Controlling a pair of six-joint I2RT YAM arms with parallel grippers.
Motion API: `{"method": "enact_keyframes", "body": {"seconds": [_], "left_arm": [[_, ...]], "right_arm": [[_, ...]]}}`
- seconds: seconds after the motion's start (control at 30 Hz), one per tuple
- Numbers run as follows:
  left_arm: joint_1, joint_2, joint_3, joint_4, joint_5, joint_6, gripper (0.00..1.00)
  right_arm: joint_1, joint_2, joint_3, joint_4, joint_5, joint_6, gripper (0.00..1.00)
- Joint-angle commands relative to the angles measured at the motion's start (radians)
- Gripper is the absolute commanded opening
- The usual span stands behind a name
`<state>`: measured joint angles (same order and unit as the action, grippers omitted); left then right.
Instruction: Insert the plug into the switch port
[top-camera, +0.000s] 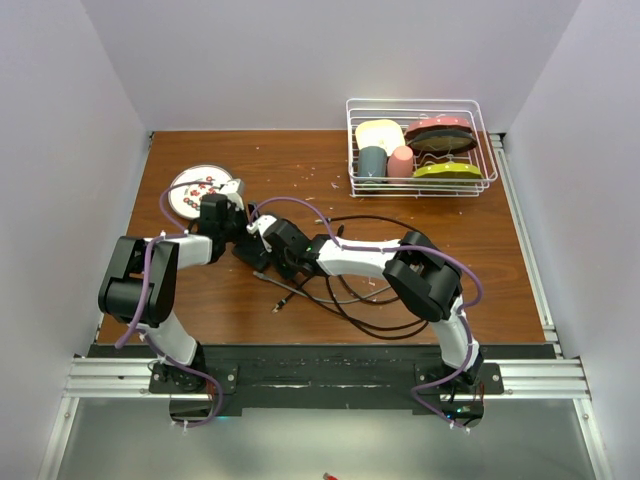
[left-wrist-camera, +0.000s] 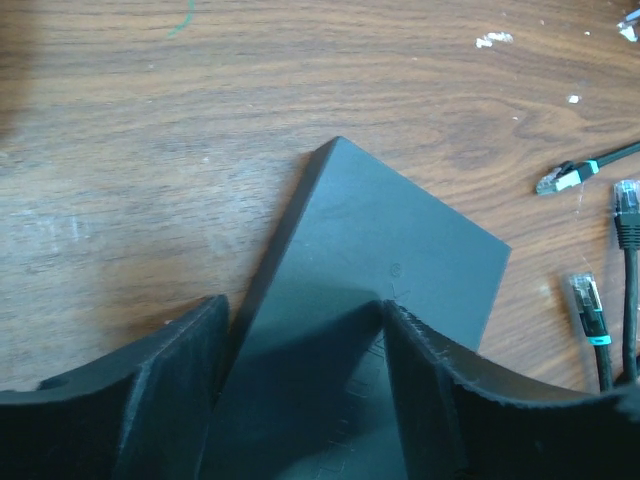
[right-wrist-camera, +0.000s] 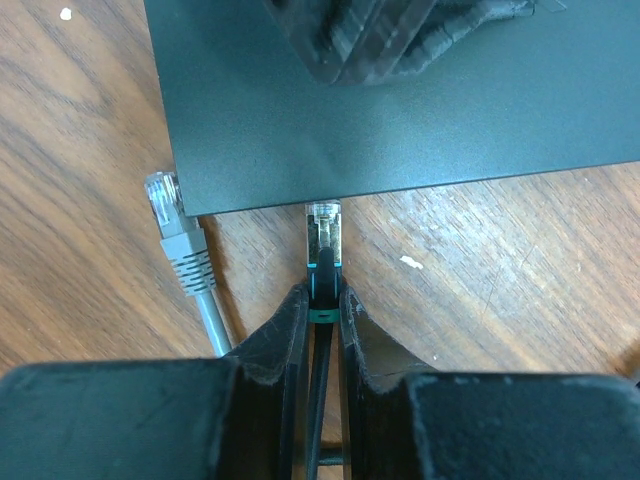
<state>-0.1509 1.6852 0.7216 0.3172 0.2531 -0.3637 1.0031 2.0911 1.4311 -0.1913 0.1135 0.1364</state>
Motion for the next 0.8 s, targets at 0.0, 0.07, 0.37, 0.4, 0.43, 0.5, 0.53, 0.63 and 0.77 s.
{"method": "enact_keyframes", "body": {"seconds": [0.0, 0.07, 0.37, 0.4, 0.43, 0.5, 0.53, 0.63, 0.77], "left_arm": [[-0.003, 0.011, -0.019, 0.017, 0.026, -0.006, 0.63], [-0.003, 0.011, -0.021, 0.014, 0.026, -0.006, 0.62], [-0.003, 0.011, -0.021, 0.014, 0.028, -0.008, 0.61], [-0.003, 0.011, -0.021, 0.014, 0.031, -0.007, 0.61], [-0.003, 0.011, -0.021, 0.014, 0.032, -0.007, 0.61], [-0.003, 0.011, -0.021, 0.014, 0.034, -0.007, 0.61], [-0.003, 0.013, -0.021, 0.014, 0.035, -0.007, 0.61], [-0.003, 0.010, -0.019, 0.014, 0.038, -0.007, 0.61], [-0.003, 0.010, -0.019, 0.016, 0.044, -0.009, 0.61]], "right_arm": [[0.003, 0.004, -0.024, -0.059, 0.011, -0.027, 0.00], [0.003, 0.004, -0.024, -0.063, 0.008, -0.037, 0.00], [0.003, 0.007, -0.029, -0.089, -0.005, -0.075, 0.00], [0.003, 0.010, -0.026, -0.091, -0.003, -0.075, 0.00], [0.003, 0.018, -0.021, -0.094, 0.005, -0.075, 0.00], [0.003, 0.023, -0.015, -0.105, 0.026, -0.070, 0.00], [0.005, 0.024, -0.011, -0.108, 0.034, -0.070, 0.00], [0.003, 0.024, -0.003, -0.119, 0.077, -0.067, 0.00], [0.005, 0.030, 0.009, -0.129, 0.069, -0.072, 0.00]]}}
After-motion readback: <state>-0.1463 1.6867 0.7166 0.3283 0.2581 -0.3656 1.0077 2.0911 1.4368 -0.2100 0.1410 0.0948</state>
